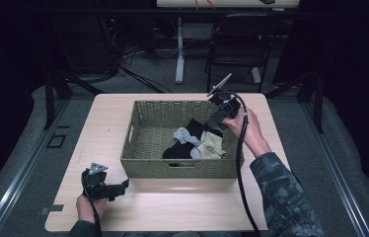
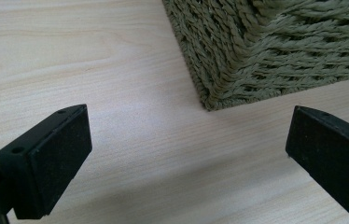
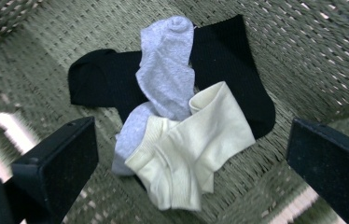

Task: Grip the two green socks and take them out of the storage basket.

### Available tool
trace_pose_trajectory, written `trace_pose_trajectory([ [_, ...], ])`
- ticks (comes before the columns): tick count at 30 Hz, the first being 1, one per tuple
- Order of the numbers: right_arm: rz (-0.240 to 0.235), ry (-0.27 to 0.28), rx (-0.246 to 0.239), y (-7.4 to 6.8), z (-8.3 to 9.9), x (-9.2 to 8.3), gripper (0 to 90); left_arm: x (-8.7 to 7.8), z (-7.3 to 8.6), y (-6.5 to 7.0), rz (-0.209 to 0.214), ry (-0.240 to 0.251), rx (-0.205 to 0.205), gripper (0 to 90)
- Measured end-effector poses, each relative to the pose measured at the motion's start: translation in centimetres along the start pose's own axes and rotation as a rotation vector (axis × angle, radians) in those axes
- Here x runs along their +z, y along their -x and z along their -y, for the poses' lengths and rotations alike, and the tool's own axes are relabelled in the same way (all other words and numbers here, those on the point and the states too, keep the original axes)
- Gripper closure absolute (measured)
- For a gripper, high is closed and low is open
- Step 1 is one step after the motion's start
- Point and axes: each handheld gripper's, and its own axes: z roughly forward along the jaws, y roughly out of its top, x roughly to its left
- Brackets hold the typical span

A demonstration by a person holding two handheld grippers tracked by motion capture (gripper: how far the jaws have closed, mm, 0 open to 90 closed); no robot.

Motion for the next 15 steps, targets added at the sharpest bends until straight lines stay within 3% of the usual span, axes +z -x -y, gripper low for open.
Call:
trace_pose_trajectory([
  [7, -0.010, -0.011, 0.050, 0.8, -0.8, 2.5, 6.0, 0.0, 0.0, 0.0, 0.003, 0.004, -0.004, 0.1],
  [15, 0.027, -0.060, 0.065, 1.0, -1.2, 5.3, 15.7, 0.0, 0.0, 0.0, 0.004, 0.006, -0.004, 0.1],
])
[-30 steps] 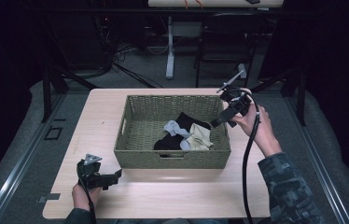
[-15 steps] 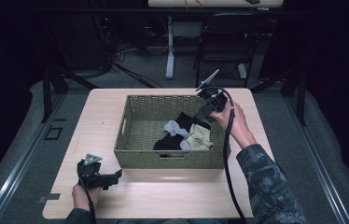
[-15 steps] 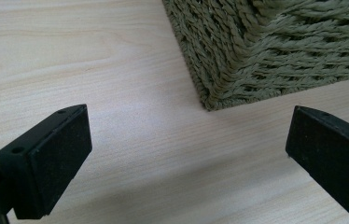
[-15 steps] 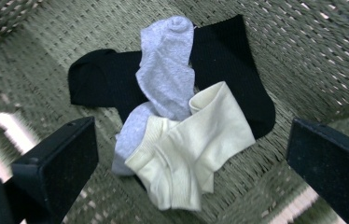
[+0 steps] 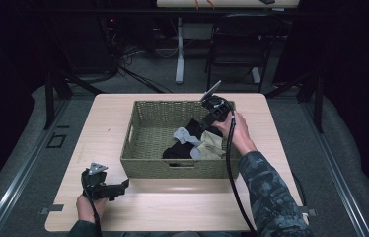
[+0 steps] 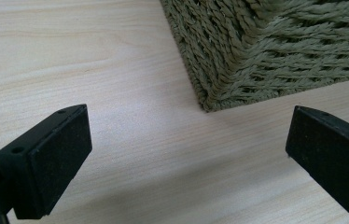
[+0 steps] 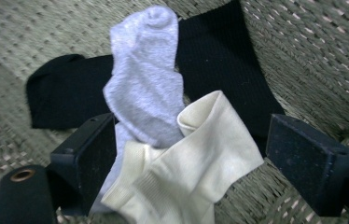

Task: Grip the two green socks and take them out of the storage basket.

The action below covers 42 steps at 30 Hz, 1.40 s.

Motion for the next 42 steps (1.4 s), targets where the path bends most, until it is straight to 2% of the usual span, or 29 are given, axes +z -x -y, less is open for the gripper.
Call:
trace_pose_trajectory([
  [5, 0.003, -0.016, 0.041, 0.4, -0.1, 1.8, 21.1, 0.0, 0.0, 0.0, 0.001, 0.000, 0.000, 0.1],
  [8, 0.012, -0.045, 0.043, 0.6, -0.2, 2.4, 26.1, -0.1, 0.0, -0.1, 0.012, 0.014, -0.005, 0.0],
  [14, 0.042, -0.040, 0.072, 1.0, 0.0, 3.3, 36.8, -0.2, 0.0, -0.2, 0.014, 0.020, -0.012, 0.0],
  [15, 0.055, -0.046, 0.073, 1.0, 0.1, 3.7, 41.7, -0.2, 0.0, -0.2, 0.016, 0.020, -0.011, 0.0],
  [18, 0.058, -0.038, 0.089, 0.9, 0.3, 4.3, 47.7, -0.1, 0.0, -0.1, 0.015, 0.019, -0.009, 0.0],
  [20, 0.064, -0.064, 0.080, 1.0, 0.3, 4.5, 52.5, -0.2, 0.0, -0.1, 0.013, 0.020, -0.008, 0.0],
  [25, 0.058, -0.076, 0.086, 0.9, 0.6, 5.0, 80.9, -0.2, 0.0, -0.1, 0.016, 0.004, -0.003, 0.0],
  [27, 0.058, -0.090, 0.072, 1.0, 0.6, 4.7, 86.7, -0.2, 0.0, -0.1, 0.015, 0.006, -0.003, 0.0],
  [30, 0.063, -0.078, 0.080, 0.8, 0.7, 4.3, 87.3, -0.1, 0.0, -0.1, 0.009, 0.014, -0.006, 0.1],
  [31, 0.074, -0.091, 0.050, 0.7, 0.6, 3.5, 87.5, -0.2, 0.0, -0.1, 0.007, 0.016, -0.006, 0.1],
  [34, 0.084, -0.047, 0.041, 0.2, 0.9, 2.3, 87.6, -0.2, 0.0, -0.1, 0.011, 0.004, -0.004, 0.1],
  [36, 0.093, -0.041, 0.016, 0.0, 0.9, 1.2, 87.6, -0.1, 0.0, -0.1, 0.005, 0.011, -0.004, 0.1],
  [38, 0.095, -0.010, 0.017, -0.4, 1.1, 0.3, 87.6, -0.2, 0.0, -0.1, 0.010, 0.008, -0.001, 0.1],
  [39, 0.103, -0.019, -0.001, -0.4, 1.0, -0.2, 87.6, -0.2, 0.0, 0.0, 0.010, 0.007, -0.001, 0.1],
  [42, 0.106, 0.005, -0.014, -0.8, 1.1, -1.5, 87.6, -0.1, 0.0, 0.0, 0.010, 0.007, -0.002, 0.1],
])
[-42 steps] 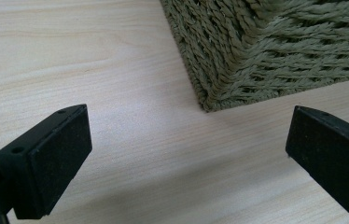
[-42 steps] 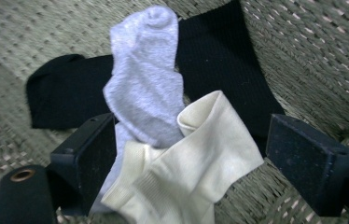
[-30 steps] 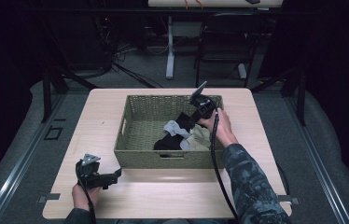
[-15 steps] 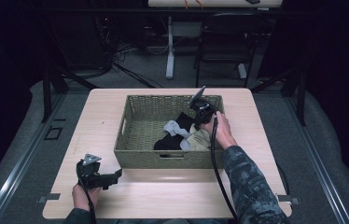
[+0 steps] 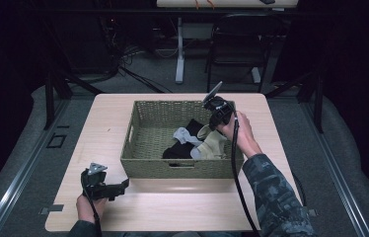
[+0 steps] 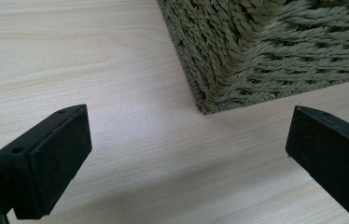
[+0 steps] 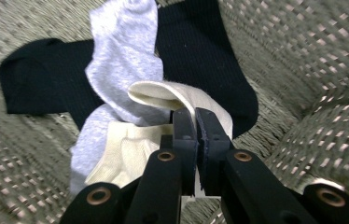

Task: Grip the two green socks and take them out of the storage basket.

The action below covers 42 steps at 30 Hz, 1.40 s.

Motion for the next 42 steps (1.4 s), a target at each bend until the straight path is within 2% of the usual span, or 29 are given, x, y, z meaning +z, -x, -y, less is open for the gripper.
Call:
trace_pose_trajectory([
  [3, 0.011, 0.017, -0.006, -0.1, 0.0, -1.1, 87.6, 0.0, 0.0, 0.0, 0.001, -0.001, 0.001, 0.1],
  [8, 0.022, 0.006, -0.030, -0.1, -0.2, -2.5, 87.6, -0.1, 0.0, -0.2, -0.002, 0.002, -0.005, 0.1],
  [9, 0.029, 0.016, -0.038, -0.2, -0.1, -3.2, 87.6, -0.1, 0.0, -0.2, -0.002, 0.004, -0.003, 0.1],
  [11, 0.035, 0.018, -0.042, -0.3, -0.1, -3.5, 87.6, 0.0, 0.0, -0.1, 0.001, 0.004, -0.002, 0.1],
  [15, 0.044, 0.036, -0.065, -0.7, -0.1, -5.1, 87.5, 0.0, 0.0, -0.1, 0.000, -0.007, 0.002, 0.1],
  [19, 0.032, 0.063, -0.062, -0.7, -0.1, -6.3, 87.6, 0.0, 0.0, -0.1, 0.000, -0.008, 0.000, 0.1],
  [21, 0.043, 0.063, -0.066, -0.7, -0.2, -6.9, 87.5, 0.0, 0.0, -0.1, 0.001, -0.008, 0.001, 0.1],
  [29, 0.038, 0.102, -0.073, -1.0, -0.4, -8.9, 87.5, 0.0, 0.0, 0.0, 0.002, -0.004, 0.002, 0.2],
  [42, 0.050, 0.127, -0.089, -1.2, -0.6, -11.6, 87.4, 0.0, 0.0, 0.0, -0.004, -0.008, 0.006, 0.2],
])
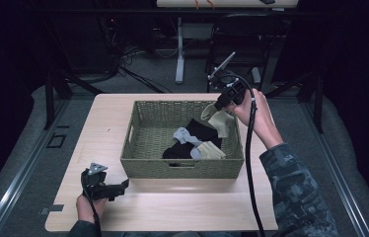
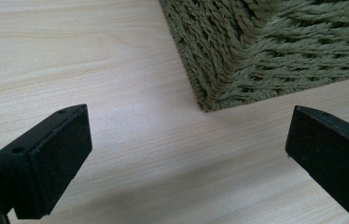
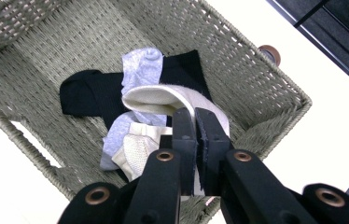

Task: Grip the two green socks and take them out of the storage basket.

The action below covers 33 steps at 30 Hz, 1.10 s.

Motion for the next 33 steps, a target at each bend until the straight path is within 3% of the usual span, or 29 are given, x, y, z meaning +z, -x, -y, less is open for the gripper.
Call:
trace_pose_trajectory([
  [13, 0.008, 0.048, 0.009, 0.6, 0.2, -2.5, 87.4, 0.0, 0.0, 0.0, 0.003, -0.004, 0.002, 0.3],
  [18, 0.012, 0.044, 0.014, 0.9, 0.4, -3.0, 87.4, 0.0, 0.0, 0.0, 0.002, -0.004, 0.004, 0.2],
  [24, 0.027, 0.034, 0.028, 1.9, 0.9, -4.1, 87.3, 0.0, 0.0, 0.0, 0.004, -0.005, 0.005, 0.2],
  [33, 0.057, 0.033, 0.085, 4.3, 2.7, -5.3, 87.3, 0.0, 0.0, 0.1, 0.004, -0.006, 0.006, 0.2],
])
